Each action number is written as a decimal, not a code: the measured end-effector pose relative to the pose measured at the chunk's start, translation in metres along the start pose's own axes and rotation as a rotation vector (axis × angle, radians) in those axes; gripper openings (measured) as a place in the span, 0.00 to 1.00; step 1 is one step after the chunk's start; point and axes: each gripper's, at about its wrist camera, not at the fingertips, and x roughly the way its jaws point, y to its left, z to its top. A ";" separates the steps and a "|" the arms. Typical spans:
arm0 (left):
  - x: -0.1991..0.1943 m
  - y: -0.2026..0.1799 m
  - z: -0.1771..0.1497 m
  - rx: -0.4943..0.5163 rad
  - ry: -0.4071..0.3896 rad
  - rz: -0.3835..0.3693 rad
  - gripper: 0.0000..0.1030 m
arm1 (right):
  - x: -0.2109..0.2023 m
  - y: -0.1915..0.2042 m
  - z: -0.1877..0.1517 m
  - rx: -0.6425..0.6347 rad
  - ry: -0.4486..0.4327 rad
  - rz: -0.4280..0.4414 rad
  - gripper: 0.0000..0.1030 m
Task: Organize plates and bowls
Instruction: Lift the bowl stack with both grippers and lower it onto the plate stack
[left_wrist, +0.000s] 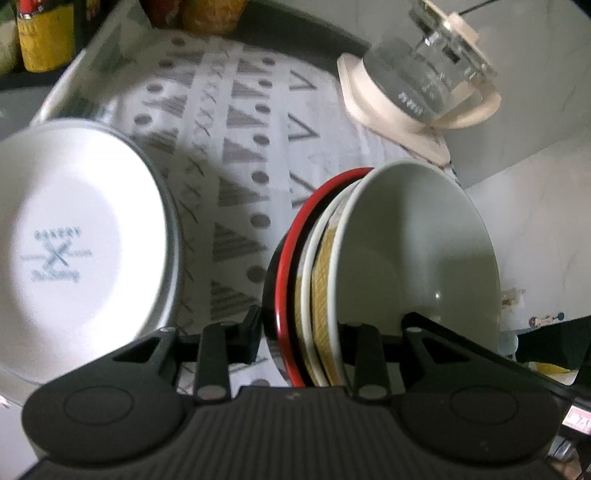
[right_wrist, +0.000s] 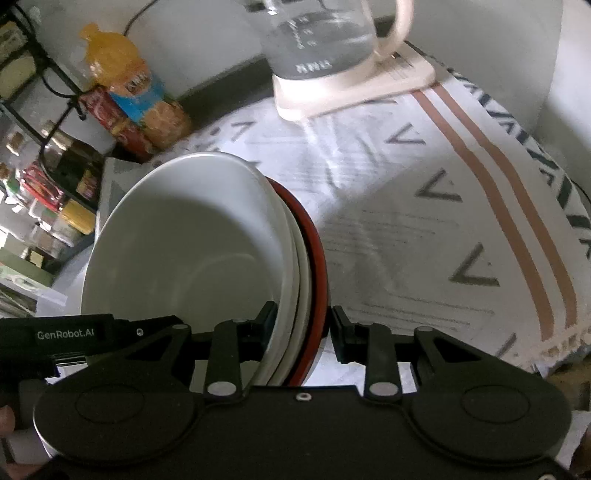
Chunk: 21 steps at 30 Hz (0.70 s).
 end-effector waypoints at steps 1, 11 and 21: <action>-0.004 0.001 0.002 0.001 -0.008 0.001 0.29 | -0.002 0.004 0.002 -0.005 -0.008 0.005 0.30; -0.046 0.013 0.023 -0.021 -0.099 -0.004 0.29 | -0.012 0.044 0.024 -0.076 -0.075 0.051 0.30; -0.078 0.043 0.030 -0.081 -0.156 0.013 0.29 | -0.007 0.087 0.028 -0.145 -0.084 0.098 0.30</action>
